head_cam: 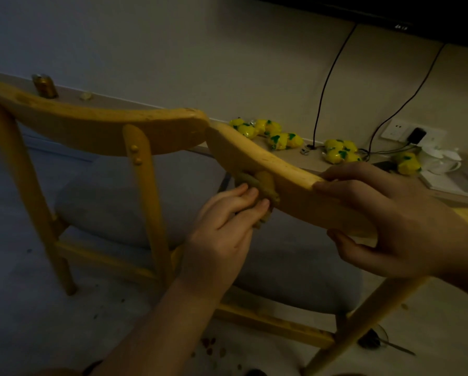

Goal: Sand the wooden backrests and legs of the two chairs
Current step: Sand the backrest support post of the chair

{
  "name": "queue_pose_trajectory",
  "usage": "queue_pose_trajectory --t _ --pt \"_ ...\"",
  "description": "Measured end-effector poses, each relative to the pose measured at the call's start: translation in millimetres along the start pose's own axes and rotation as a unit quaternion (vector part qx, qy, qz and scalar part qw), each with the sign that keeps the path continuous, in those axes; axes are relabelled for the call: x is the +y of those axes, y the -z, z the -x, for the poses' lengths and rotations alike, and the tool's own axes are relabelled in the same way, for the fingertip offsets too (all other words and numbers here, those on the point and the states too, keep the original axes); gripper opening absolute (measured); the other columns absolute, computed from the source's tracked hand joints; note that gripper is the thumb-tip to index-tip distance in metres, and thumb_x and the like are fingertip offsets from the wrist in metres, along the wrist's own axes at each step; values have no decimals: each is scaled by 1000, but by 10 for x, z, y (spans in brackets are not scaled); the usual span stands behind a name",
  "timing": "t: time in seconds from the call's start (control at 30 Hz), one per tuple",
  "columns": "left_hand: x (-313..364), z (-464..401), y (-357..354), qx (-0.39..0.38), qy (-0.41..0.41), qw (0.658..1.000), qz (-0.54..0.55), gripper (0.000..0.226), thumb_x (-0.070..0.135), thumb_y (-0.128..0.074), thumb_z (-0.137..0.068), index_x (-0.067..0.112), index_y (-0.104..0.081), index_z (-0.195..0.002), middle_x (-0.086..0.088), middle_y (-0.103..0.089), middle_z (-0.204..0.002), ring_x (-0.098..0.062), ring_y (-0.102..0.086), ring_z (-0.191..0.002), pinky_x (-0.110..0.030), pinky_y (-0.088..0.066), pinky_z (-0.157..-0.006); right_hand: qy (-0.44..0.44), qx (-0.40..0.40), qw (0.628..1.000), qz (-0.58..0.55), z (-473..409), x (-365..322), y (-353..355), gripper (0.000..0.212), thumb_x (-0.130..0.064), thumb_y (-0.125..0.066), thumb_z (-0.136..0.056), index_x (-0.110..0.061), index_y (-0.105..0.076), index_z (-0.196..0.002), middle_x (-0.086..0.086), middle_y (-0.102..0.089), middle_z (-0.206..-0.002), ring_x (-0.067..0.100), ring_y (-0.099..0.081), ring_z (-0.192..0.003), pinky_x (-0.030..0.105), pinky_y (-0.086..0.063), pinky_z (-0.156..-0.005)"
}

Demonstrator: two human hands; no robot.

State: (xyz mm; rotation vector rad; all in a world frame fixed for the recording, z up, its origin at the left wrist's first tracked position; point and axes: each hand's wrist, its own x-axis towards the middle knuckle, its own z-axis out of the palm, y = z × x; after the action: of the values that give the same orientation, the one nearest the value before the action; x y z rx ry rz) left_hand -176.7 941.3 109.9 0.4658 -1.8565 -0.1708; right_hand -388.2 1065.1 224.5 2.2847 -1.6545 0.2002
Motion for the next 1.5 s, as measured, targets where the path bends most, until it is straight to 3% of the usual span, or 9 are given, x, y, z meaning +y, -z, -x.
queue_pose_trajectory --t 0.13,0.4,0.63,0.83,1.0,1.17,1.27,1.4,1.5 --pt "-69 126 -15 -3 2 1000 9 23 6 -58 -97 -1 -78 -107 -17 -73 -111 -30 -68 -111 -31 -51 -105 3 7 1000 -4 5 -2 2 61 -51 -56 -92 -14 -50 -140 11 -53 -133 21 -57 -105 20 -41 -77" --pt "-112 163 86 -30 -8 1000 4 33 14 -50 -102 -1 -80 -100 -16 -75 -106 -32 -71 -106 -37 -55 -99 -5 2 1000 -1 4 2 -23 63 -55 -54 -92 -16 -49 -141 9 -53 -134 20 -57 -101 18 -40 -73" --pt "-154 281 -44 -16 23 999 19 21 6 -60 -96 2 -81 -100 -14 -74 -104 -29 -71 -103 -39 -57 -94 3 12 1000 -11 27 33 -48 64 -57 -53 -93 -16 -48 -141 11 -52 -134 28 -60 -104 37 -55 -65" --pt "-252 461 10 -60 38 997 24 18 -1 -65 -87 1 -81 -95 -14 -74 -97 -31 -71 -98 -41 -58 -90 3 20 1000 -7 26 28 -50 64 -57 -55 -91 -16 -48 -140 11 -53 -134 28 -61 -104 35 -53 -66" --pt "-201 165 -38 -15 9 999 44 22 6 -58 -98 3 -80 -101 -13 -72 -102 -25 -66 -107 -32 -51 -99 -5 15 1000 -16 31 33 -59 64 -57 -56 -91 -16 -49 -140 11 -52 -134 30 -62 -103 41 -56 -65" --pt "-242 514 -111 -45 39 998 1 17 4 -66 -91 7 -82 -95 -10 -73 -93 -30 -70 -93 -30 -53 -93 -4 12 1000 -20 17 26 -36 64 -56 -56 -91 -13 -51 -138 13 -53 -132 30 -61 -105 39 -55 -67" --pt "-264 571 -61 -60 22 998 -9 25 11 -58 -100 7 -82 -95 -10 -73 -92 -30 -70 -91 -36 -57 -88 -1 16 1000 -19 21 19 -30 63 -56 -57 -91 -14 -50 -138 12 -53 -132 28 -60 -103 38 -55 -66" --pt "-166 361 -37 -37 6 999 -25 37 21 -47 -108 8 -82 -101 -9 -74 -101 -26 -68 -101 -29 -53 -96 -4 12 1000 -28 28 36 -64 64 -57 -58 -90 -16 -49 -139 11 -53 -133 29 -63 -98 42 -57 -62" --pt "-97 383 -95 -31 18 998 -42 38 21 -47 -108 10 -82 -100 -9 -75 -98 -28 -69 -95 -35 -56 -88 -13 11 999 -29 27 22 -43 64 -57 -57 -90 -16 -50 -139 11 -53 -133 30 -63 -99 42 -56 -62"
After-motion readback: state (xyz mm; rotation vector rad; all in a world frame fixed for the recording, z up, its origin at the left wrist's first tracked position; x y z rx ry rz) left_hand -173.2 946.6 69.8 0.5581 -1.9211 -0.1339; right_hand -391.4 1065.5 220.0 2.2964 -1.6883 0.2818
